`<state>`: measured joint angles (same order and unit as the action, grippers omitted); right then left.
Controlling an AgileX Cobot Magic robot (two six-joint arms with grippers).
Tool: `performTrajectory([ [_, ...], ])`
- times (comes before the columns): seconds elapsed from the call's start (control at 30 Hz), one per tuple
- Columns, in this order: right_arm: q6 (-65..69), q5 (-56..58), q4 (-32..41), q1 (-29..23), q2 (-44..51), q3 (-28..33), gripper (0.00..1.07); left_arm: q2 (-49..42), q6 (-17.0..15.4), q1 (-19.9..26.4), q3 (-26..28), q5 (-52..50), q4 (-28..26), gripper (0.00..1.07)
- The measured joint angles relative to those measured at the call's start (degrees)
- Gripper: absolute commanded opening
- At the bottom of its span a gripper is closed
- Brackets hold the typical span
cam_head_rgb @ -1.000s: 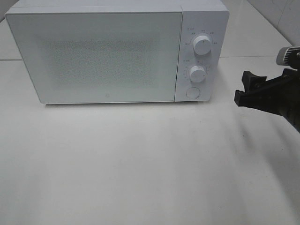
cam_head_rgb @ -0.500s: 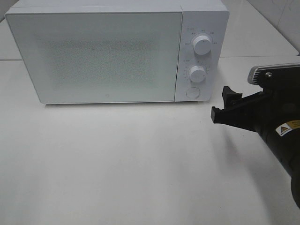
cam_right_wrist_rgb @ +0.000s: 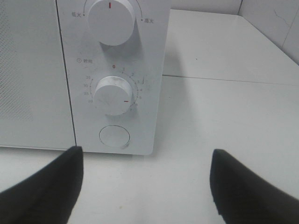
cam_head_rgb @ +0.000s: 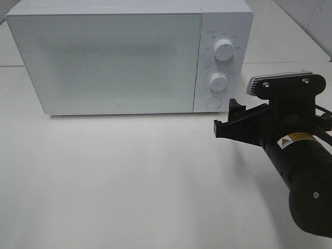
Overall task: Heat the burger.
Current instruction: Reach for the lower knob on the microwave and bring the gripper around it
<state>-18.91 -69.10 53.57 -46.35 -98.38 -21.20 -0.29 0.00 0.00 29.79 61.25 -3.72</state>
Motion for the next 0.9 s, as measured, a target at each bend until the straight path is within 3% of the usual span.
performTrajectory([
  [0.9,2.8,-0.1,-6.1,3.9,-10.8,-10.4,0.75,0.0,0.0,0.0,0.0,0.0,0.0,0.98],
])
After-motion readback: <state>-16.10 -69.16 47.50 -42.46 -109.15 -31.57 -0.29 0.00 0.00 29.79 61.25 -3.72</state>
